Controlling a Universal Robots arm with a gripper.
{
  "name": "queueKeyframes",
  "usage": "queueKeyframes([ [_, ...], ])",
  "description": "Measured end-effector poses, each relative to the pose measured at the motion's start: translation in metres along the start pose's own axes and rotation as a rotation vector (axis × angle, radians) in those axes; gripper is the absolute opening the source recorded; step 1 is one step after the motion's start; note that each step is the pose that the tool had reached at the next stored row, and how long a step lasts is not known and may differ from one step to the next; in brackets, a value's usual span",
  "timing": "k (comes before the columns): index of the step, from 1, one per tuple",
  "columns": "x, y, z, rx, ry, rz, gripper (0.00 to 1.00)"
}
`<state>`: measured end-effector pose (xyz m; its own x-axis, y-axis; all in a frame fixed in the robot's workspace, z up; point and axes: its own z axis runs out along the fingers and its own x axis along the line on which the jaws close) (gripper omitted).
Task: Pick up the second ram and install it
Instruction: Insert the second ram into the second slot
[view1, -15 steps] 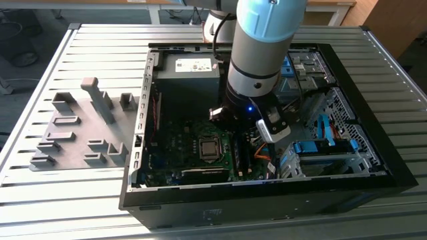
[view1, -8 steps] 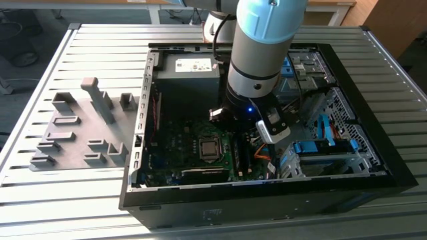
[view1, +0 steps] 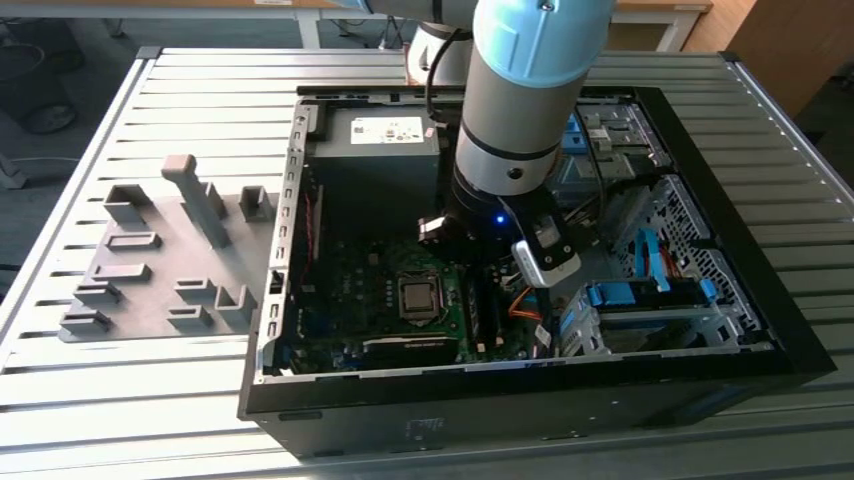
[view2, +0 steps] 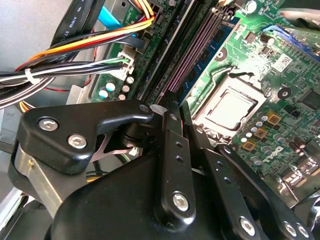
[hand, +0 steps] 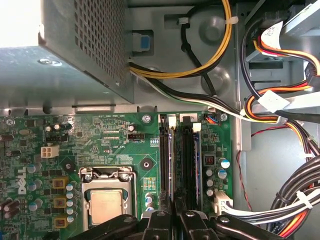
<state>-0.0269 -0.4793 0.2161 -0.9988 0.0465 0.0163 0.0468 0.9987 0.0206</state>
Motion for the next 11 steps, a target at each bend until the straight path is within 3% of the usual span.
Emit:
queueKeyframes([
  [4,0.0001,0.0001,-0.0044,0.0001,0.0008,0.000,0.14],
  [11,-0.0026,0.0002,-0.0034,0.0000,0.0021,-0.006,0.14],
])
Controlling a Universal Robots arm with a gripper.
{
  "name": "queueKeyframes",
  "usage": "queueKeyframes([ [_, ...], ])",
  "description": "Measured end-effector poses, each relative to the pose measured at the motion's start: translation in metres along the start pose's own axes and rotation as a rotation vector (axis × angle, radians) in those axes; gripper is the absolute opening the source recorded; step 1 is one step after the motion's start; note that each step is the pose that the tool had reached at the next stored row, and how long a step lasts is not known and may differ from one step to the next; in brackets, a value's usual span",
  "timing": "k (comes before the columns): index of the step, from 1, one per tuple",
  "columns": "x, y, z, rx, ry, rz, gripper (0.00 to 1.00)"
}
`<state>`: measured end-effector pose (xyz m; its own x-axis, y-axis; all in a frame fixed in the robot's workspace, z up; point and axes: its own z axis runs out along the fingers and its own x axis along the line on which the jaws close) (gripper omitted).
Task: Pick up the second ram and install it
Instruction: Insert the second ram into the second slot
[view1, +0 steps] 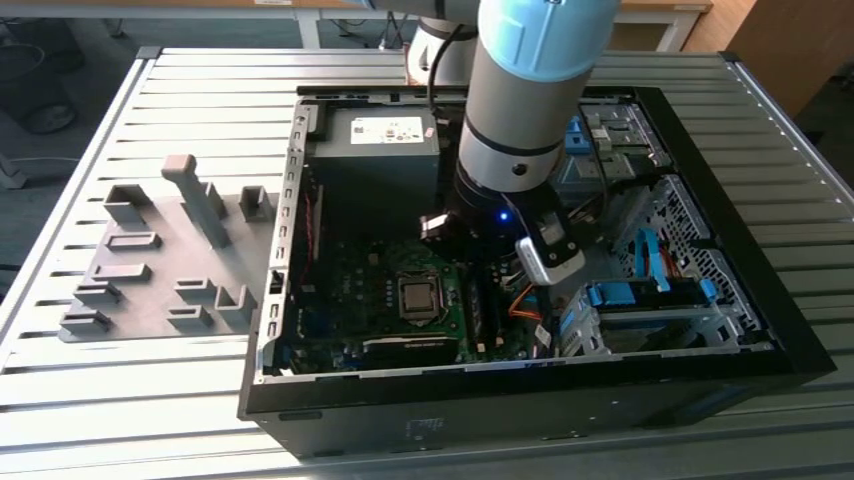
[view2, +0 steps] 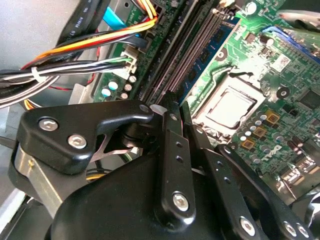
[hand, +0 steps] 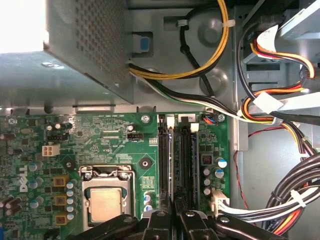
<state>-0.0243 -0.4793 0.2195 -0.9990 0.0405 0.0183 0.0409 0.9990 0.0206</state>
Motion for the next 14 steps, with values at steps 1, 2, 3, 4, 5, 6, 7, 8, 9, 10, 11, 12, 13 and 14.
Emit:
queueKeyframes([
  [1,-0.0001,-0.0001,0.0002,0.0002,0.0002,0.000,0.14],
  [2,-0.0003,-0.0001,0.0005,0.0001,0.0004,0.000,0.14],
  [3,-0.0005,-0.0001,0.0008,0.0002,0.0005,0.000,0.14],
  [4,-0.0005,-0.0001,0.0009,0.0003,0.0006,-0.001,0.14],
  [5,-0.0007,-0.0001,0.0011,0.0003,0.0009,-0.002,0.14],
  [6,-0.0009,-0.0001,0.0013,0.0002,0.0011,-0.006,0.14],
  [7,-0.0009,-0.0001,0.0016,0.0002,0.0012,-0.008,0.14],
  [8,-0.0010,-0.0001,0.0020,0.0001,0.0014,-0.010,0.14],
  [9,-0.0010,-0.0001,0.0022,0.0003,0.0015,-0.011,0.14],
  [10,-0.0010,-0.0001,0.0024,0.0005,0.0017,-0.012,0.14],
  [11,-0.0011,-0.0002,0.0025,0.0005,0.0018,-0.013,0.14],
  [12,-0.0011,-0.0002,0.0026,0.0006,0.0019,-0.014,0.14],
  [13,-0.0012,-0.0002,0.0026,0.0006,0.0019,-0.016,0.14],
  [14,-0.0013,-0.0002,0.0027,0.0006,0.0019,-0.017,0.14],
])
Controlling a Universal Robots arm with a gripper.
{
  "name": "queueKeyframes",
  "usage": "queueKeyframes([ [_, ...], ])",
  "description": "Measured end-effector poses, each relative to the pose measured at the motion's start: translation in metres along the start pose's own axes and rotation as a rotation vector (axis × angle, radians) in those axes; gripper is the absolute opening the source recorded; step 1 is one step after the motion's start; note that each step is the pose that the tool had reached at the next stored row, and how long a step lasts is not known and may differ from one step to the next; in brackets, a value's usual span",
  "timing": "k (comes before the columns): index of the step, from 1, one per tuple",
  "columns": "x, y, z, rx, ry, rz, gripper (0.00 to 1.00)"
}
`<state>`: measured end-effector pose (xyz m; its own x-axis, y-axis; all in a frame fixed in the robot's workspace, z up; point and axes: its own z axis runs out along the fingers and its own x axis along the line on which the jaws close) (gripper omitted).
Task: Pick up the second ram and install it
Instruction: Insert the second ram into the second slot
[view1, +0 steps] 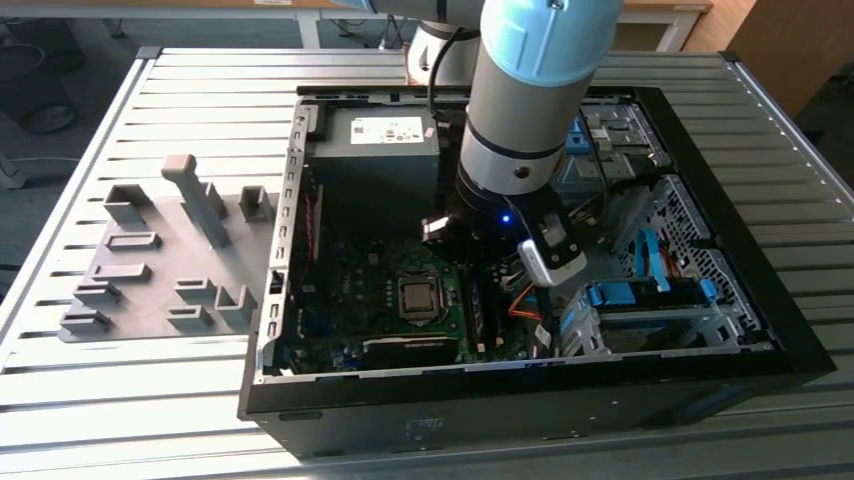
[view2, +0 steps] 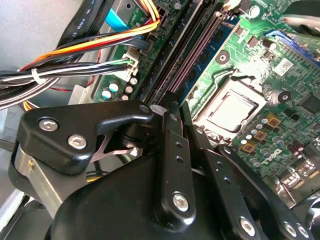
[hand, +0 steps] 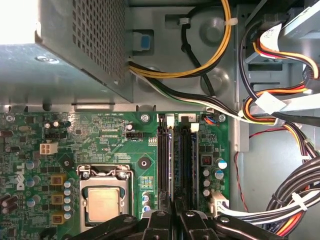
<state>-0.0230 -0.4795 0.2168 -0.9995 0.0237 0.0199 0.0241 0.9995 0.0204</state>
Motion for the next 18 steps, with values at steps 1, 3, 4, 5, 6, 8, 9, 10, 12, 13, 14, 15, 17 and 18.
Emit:
queueKeyframes([
  [1,-0.0001,0.0000,0.0001,0.0000,0.0000,-0.001,0.14],
  [3,-0.0001,0.0000,0.0003,0.0002,0.0002,-0.005,0.14],
  [4,-0.0001,0.0000,0.0006,0.0002,0.0002,-0.006,0.14],
  [5,-0.0001,-0.0001,0.0009,0.0001,0.0002,-0.006,0.14],
  [6,-0.0001,-0.0002,0.0012,0.0003,0.0004,-0.007,0.14],
  [8,-0.0001,-0.0003,0.0018,0.0004,0.0005,-0.007,0.14],
  [9,-0.0002,-0.0003,0.0022,0.0003,0.0005,-0.007,0.14],
  [10,-0.0002,-0.0004,0.0026,0.0004,0.0007,-0.007,0.14],
  [12,-0.0002,-0.0005,0.0033,0.0003,0.0008,-0.006,0.14],
  [13,-0.0002,-0.0005,0.0036,0.0004,0.0009,-0.006,0.14],
  [14,-0.0002,-0.0005,0.0038,0.0005,0.0012,-0.007,0.14],
  [15,-0.0002,-0.0005,0.0040,0.0006,0.0014,-0.007,0.14],
  [17,-0.0002,-0.0009,0.0043,0.0004,0.0027,-0.006,0.14],
  [18,-0.0002,-0.0009,0.0043,0.0004,0.0027,-0.006,0.14],
])
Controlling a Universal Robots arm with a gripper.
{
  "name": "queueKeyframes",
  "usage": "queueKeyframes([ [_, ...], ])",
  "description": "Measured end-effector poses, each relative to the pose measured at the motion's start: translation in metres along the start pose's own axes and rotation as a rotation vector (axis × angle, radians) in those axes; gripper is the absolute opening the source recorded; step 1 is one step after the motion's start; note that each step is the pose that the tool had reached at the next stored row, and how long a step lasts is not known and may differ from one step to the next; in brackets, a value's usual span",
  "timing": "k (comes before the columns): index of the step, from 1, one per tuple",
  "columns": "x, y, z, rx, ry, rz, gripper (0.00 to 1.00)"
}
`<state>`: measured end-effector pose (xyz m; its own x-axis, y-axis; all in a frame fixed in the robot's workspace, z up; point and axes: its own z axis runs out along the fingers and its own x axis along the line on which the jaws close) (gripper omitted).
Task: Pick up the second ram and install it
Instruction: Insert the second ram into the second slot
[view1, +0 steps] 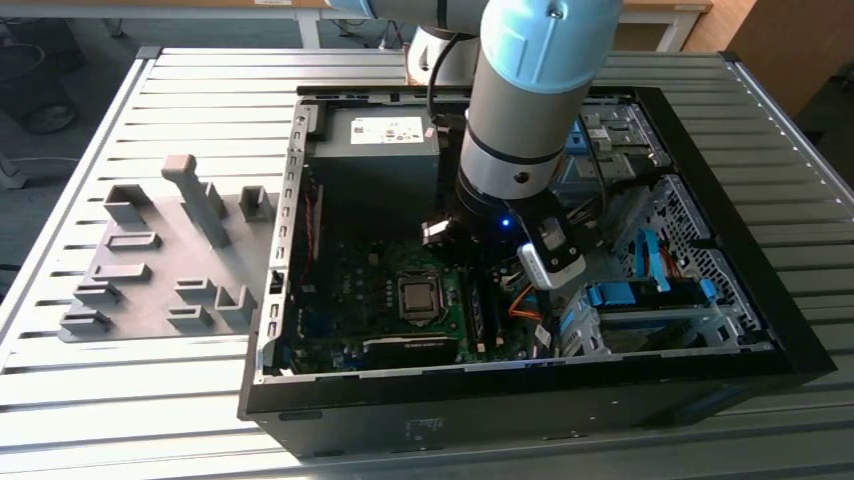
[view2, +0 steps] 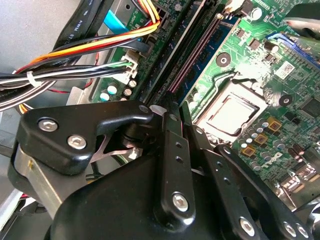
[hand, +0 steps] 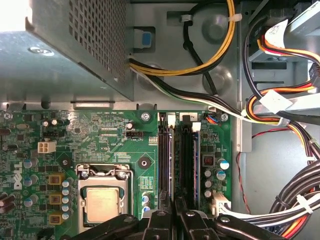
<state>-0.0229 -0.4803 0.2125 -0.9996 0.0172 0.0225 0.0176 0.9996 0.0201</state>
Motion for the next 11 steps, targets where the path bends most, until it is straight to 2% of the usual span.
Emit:
queueKeyframes([
  [11,0.0000,-0.0001,-0.0008,-0.0015,0.0000,0.002,0.14],
])
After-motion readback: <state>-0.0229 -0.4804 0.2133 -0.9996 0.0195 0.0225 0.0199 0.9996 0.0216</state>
